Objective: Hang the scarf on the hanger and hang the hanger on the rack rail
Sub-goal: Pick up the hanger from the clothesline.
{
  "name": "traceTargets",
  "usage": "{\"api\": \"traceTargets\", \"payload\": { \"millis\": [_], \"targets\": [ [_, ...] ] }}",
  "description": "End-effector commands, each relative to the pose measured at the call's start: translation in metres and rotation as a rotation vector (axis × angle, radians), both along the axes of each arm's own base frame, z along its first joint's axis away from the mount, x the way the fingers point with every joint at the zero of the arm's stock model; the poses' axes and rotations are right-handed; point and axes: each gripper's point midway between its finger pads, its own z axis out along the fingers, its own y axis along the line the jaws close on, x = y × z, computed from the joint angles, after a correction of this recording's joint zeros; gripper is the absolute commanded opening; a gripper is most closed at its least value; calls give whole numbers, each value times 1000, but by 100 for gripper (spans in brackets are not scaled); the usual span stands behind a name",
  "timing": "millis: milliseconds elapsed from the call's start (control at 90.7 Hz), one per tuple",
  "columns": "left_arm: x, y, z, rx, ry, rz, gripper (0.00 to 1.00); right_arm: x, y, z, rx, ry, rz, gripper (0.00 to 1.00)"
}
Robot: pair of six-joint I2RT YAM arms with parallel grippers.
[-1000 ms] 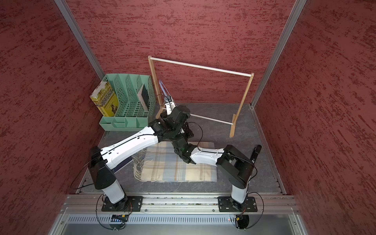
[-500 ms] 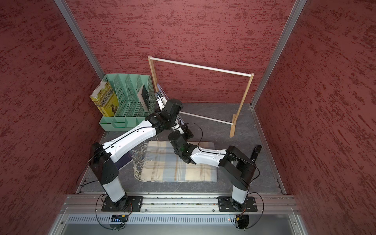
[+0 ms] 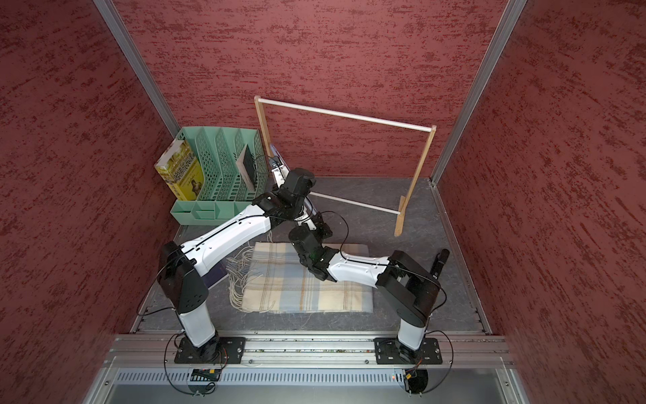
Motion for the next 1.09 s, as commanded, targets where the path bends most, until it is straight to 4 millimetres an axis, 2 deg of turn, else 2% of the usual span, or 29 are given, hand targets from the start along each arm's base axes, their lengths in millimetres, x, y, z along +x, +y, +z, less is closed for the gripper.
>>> {"api": "traceTargets", "payload": {
  "millis": [0,242,562,683,1003,1080],
  "targets": [
    [8,4,3,19,5,7,55,1,4,43,132,-78,0,0],
    [24,14,-6,18,38,19,55,0,4,42,127,-77,3,0],
    [32,10,-2,38,28,3,55,3,2,36,121,-67,-2,0],
    [35,9,-3,48,28,0,44,5,1,34,119,-63,-6,0],
    [45,17,-6,50,37,11,33,5,-2,31,122,-57,-11,0],
    [47,19,-5,46,37,5,23,5,-3,32,125,-57,-12,0]
  ]
}}
